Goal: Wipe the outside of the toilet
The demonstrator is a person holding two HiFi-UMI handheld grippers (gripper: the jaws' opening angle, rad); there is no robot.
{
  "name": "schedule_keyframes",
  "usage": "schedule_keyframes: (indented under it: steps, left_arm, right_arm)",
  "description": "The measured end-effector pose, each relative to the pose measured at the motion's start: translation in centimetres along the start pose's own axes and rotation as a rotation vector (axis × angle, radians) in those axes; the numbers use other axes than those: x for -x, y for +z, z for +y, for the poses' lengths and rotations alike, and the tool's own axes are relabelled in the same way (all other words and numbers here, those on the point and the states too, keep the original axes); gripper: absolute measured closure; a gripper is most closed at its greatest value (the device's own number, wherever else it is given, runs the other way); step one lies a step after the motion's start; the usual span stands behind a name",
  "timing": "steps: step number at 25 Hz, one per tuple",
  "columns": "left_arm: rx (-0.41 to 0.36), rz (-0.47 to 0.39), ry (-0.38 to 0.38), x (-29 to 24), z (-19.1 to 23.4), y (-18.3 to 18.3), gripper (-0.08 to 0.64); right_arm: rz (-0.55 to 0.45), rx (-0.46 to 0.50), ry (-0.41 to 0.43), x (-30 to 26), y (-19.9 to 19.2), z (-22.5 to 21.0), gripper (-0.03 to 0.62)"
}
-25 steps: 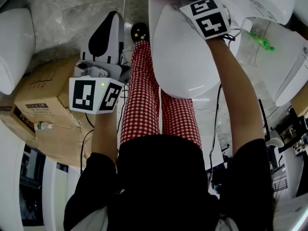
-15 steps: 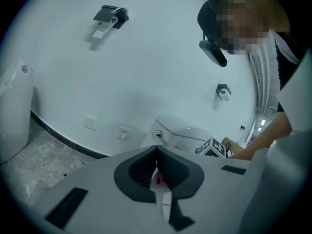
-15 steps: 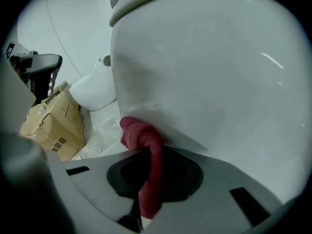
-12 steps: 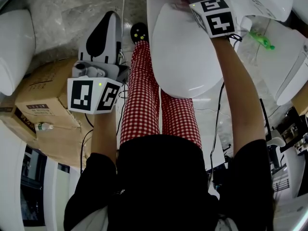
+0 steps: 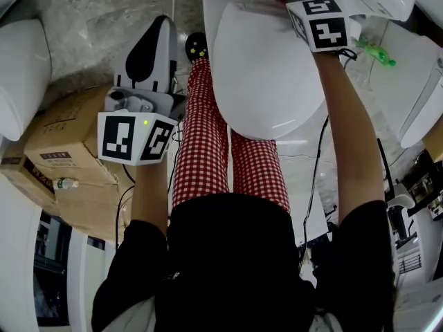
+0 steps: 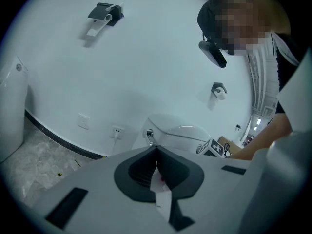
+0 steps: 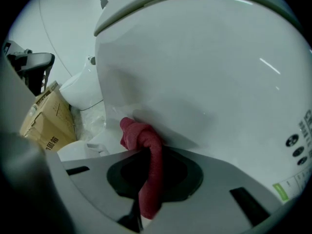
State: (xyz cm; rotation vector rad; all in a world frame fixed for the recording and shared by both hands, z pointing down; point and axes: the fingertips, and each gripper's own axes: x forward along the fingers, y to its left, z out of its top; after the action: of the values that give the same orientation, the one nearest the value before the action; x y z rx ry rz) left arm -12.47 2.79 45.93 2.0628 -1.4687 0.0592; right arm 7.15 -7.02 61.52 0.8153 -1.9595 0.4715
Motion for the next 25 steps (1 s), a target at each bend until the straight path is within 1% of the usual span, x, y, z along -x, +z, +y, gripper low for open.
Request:
schedule_keyframes:
  steps: [6,10,15,25]
  left_arm:
    - [-0.010,0.013,-0.011,-0.6,-1.0,-0.3,0.551]
    - [-0.016,0.022,-0.023,-1.3,-2.0,-0.7,0.551]
    - [-0.026,0.034,-0.038,-2.2,-3.5,-1.0,0.551]
    - [-0.045,0.053,-0.064,-4.0,-6.3,-1.7,0.551]
  right_arm:
    - [0.017,-0.022,-0.044,1.0,-1.8,-2.5,0.537]
    - [0.016,-0.058,-0.064,1.7,-3.1,-4.1,0.537]
    - [0.020,-0.069,-0.097,2.6,-4.6,-6.3,0.537]
    - [0.016,-0.097,-0.113,3.9,-6.9,-9.0,0.537]
